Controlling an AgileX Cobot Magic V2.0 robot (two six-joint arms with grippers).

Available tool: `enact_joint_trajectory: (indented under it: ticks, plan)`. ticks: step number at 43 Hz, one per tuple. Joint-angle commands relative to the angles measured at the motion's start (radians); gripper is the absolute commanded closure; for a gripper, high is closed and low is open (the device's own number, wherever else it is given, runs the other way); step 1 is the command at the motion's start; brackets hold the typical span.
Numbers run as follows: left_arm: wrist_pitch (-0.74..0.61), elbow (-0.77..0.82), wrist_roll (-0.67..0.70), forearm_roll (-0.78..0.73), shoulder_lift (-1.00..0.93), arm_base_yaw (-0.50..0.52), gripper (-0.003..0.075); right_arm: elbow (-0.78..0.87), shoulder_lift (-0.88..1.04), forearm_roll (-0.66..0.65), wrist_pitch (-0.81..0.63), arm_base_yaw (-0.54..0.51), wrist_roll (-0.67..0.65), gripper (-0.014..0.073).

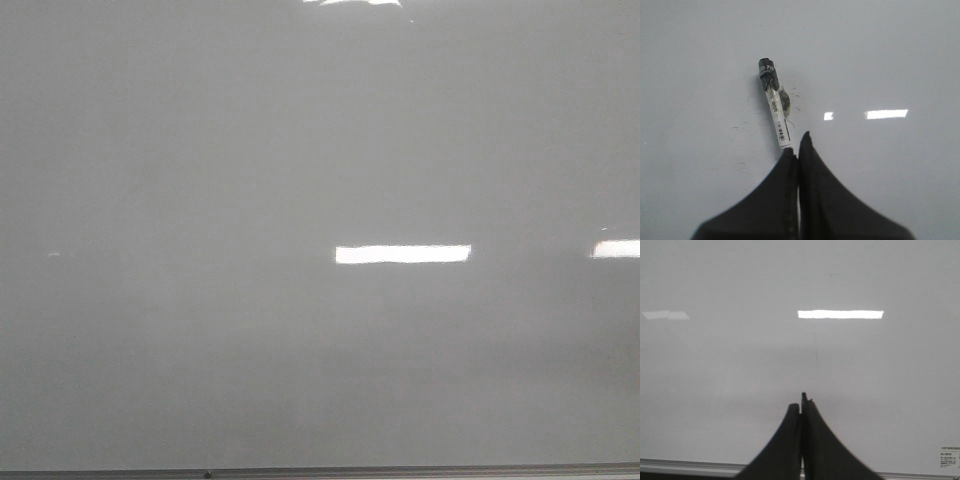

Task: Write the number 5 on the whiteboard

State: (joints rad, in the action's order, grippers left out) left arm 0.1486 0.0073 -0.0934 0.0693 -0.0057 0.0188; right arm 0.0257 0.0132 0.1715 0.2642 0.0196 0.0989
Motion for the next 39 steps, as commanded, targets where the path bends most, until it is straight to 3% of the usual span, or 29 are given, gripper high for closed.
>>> enact_joint_trajectory:
  ticks: [1,5,8,22,33,37,39]
  plan:
    - [-0.142,0.004,0.002,0.020,-0.015,-0.001,0.0741,-0.013,0.013,-0.006,-0.122,0.000,0.003,0.0662]
    - [-0.246,-0.004,0.002,0.072,-0.015,-0.001,0.0741,-0.022,0.013,0.026,-0.165,0.000,0.003,0.0662]
    - [-0.246,-0.041,0.002,0.079,-0.014,-0.001,0.0741,-0.055,0.009,0.045,-0.149,0.000,0.003,0.0662]
    - [0.029,-0.334,0.002,0.027,0.171,-0.001,0.0741,-0.383,-0.135,0.047,0.064,0.000,0.003,0.0662]
    - [0.059,-0.385,0.002,0.027,0.280,-0.001,0.0740,-0.462,-0.252,0.047,0.061,0.000,0.003,0.0659]
    - [0.061,-0.383,0.002,0.027,0.280,-0.001,0.0727,-0.462,-0.252,0.047,0.064,0.000,0.003,0.0592]
    - [0.061,-0.383,0.002,0.027,0.280,-0.001,0.0694,-0.462,-0.252,0.047,0.064,0.000,0.003,0.0512]
